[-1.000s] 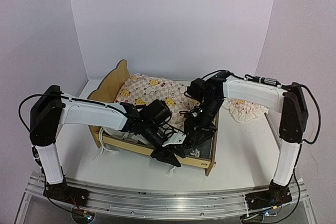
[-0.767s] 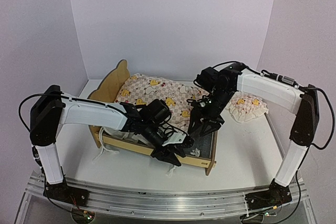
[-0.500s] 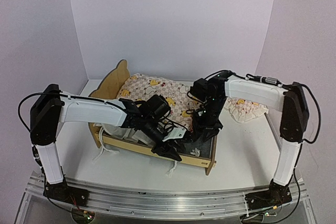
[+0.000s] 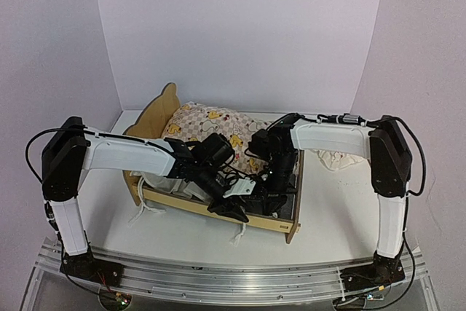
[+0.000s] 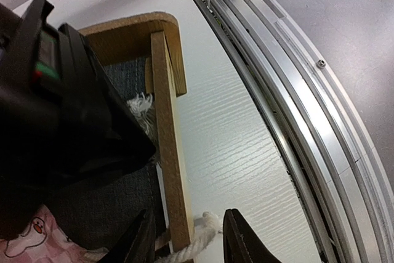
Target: Set up the pet bed
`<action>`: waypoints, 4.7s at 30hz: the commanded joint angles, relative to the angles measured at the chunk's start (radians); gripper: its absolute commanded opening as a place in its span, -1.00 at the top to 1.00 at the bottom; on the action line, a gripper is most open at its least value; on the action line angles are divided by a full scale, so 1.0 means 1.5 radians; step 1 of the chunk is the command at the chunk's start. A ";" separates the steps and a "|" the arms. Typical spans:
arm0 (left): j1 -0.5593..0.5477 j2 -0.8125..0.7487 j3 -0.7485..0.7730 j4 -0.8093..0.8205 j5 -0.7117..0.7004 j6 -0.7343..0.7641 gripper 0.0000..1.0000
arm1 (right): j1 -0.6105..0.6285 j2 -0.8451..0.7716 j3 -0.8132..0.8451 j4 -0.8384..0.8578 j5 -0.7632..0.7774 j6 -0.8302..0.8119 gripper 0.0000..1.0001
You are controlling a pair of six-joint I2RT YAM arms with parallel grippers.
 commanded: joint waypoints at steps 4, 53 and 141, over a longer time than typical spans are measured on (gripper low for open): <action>0.004 -0.011 -0.024 0.028 -0.019 0.001 0.26 | 0.020 0.000 -0.019 -0.029 -0.056 -0.027 1.00; 0.064 -0.093 0.144 -0.180 0.087 -0.074 -0.26 | -0.145 -0.213 -0.167 0.131 0.237 0.128 0.27; 0.113 -0.089 0.078 0.047 0.182 -0.093 -0.70 | 0.319 -0.333 -0.715 0.984 0.542 -0.130 -0.06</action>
